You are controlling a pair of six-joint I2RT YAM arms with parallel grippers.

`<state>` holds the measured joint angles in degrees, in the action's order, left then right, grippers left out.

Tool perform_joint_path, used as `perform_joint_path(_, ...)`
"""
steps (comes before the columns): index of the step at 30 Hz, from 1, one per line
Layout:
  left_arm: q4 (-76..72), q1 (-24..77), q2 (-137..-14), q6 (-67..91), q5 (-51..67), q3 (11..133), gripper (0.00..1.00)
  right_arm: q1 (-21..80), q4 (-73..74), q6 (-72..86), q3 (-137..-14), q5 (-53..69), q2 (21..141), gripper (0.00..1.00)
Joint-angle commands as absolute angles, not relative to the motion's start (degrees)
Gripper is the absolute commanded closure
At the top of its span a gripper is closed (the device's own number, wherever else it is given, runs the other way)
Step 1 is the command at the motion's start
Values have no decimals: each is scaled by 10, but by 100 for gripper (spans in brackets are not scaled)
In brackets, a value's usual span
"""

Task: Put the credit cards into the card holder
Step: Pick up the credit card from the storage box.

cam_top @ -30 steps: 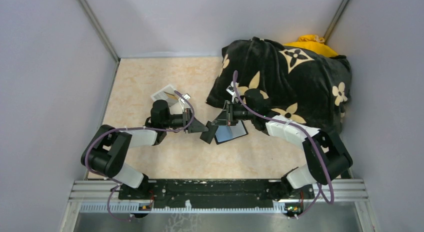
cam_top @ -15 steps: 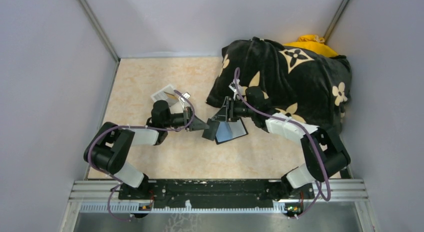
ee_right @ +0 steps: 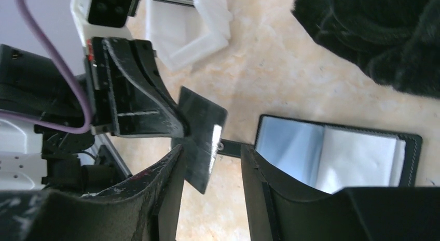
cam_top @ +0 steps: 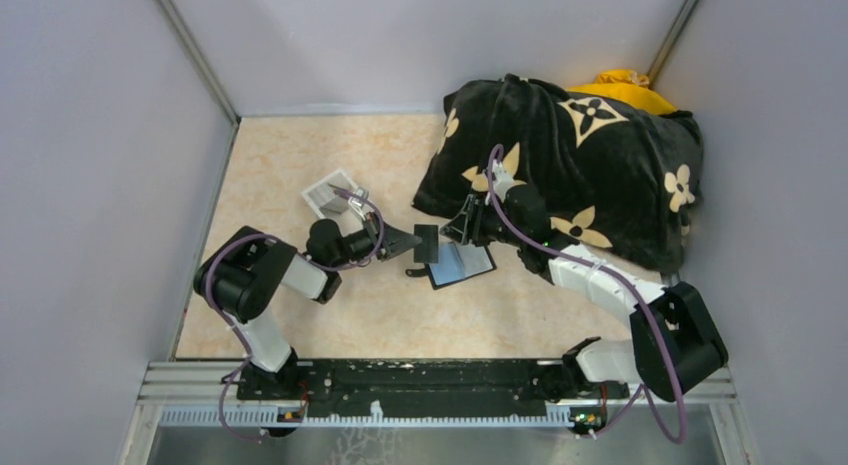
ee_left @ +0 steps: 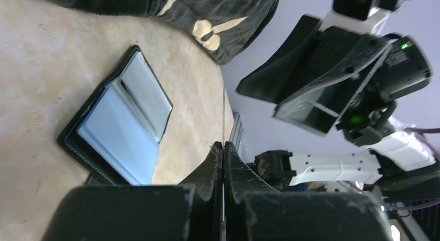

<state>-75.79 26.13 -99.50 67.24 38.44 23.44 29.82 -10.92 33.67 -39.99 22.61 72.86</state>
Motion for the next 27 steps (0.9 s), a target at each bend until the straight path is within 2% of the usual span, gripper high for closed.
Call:
perform_joint_path(1,-895,279,-1021,746,327,232,100,294,-163,345,-382,194,722,57)
perform_joint_path(11,-952,294,-1065,781,302,238,100,294,-234,388,-365,224,768,65)
perform_joint_path(19,-1022,296,-1113,821,294,252,100,294,-265,409,-356,244,785,67)
perform_joint_path(27,-1025,299,-1108,824,293,265,100,294,-288,418,-330,238,788,67)
